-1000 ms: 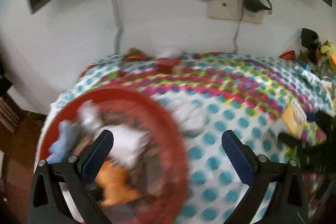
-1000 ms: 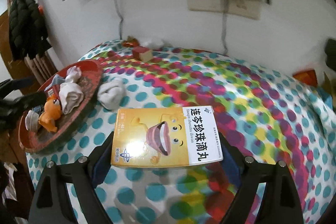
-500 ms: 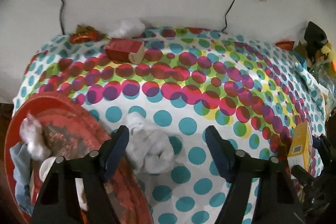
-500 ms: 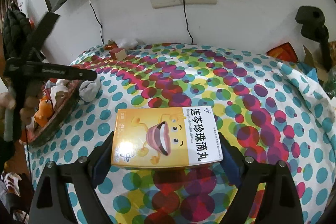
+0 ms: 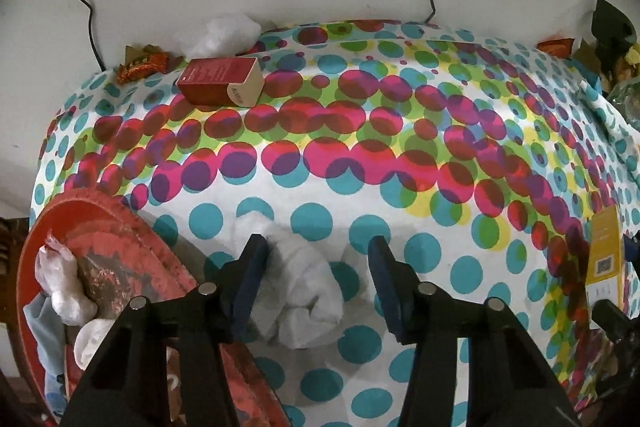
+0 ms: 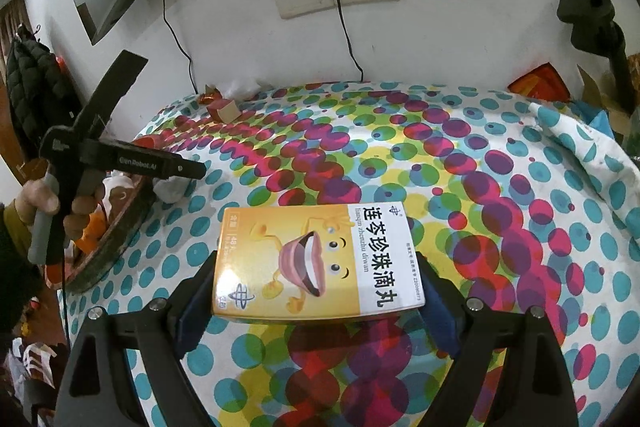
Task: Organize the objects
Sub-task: 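Move the left gripper to the white sock on the bed and grasp it, then carry the white sock into the red tray with the left gripper while the right gripper carries the yellow box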
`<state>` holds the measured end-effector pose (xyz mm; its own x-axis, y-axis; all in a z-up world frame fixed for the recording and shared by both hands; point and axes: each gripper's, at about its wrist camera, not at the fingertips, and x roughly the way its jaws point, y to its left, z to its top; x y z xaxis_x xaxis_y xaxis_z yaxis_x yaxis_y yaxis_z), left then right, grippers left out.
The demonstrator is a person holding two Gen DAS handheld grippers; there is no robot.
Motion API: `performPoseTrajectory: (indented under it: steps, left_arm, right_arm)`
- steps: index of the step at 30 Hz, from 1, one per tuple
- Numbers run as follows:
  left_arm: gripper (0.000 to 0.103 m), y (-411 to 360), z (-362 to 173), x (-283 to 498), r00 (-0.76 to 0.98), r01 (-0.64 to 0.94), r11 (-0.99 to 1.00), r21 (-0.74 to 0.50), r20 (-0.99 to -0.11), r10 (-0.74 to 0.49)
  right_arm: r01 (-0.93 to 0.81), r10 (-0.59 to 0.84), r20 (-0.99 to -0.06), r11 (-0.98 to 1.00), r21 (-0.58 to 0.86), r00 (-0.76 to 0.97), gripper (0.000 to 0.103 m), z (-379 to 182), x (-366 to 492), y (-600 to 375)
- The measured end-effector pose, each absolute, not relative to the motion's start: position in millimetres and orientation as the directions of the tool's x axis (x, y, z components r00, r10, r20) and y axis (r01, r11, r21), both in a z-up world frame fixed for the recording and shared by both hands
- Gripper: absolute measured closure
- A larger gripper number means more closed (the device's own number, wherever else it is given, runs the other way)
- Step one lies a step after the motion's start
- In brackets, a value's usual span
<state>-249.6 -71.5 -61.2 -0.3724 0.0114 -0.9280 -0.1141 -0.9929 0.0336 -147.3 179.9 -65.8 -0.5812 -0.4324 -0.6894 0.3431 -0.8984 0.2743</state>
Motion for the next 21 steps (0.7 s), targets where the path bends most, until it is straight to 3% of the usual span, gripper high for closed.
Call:
performPoseTrajectory:
  steps: [1,2,3,6,21]
  left_arm:
    - [0.055,-73,-61,-249,-0.373,-0.111,-0.993,0.031,-0.928,0.013]
    - [0.062,-74,-60,-249,-0.377,-0.103,-0.994,0.035,-0.926,0.007]
    - [0.077,-76,-60,-249,-0.384,-0.089,-0.995,0.049,-0.923,-0.011]
    - [0.084,-86,-57,-249,-0.384,-0.055,-0.998,0.003,-0.923,0.019]
    - [0.087,-90,-3,-205,-0.475,-0.058,-0.998,-0.037,-0.878,0.060]
  right_arm:
    - [0.344,-0.433,-0.689,-0.898,0.274,-0.581,0.013,-66,-147,179]
    - [0.345,-0.434,-0.689,-0.898,0.275,-0.581,0.013,-66,-146,179]
    - [0.346,-0.437,-0.688,-0.896,0.277,-0.579,0.013,-67,-146,178]
    - [0.345,-0.440,-0.684,-0.895,0.282,-0.582,0.013,-66,-145,178]
    - [0.329,-0.432,-0.672,-0.900,0.285,-0.601,0.013,-54,-135,178]
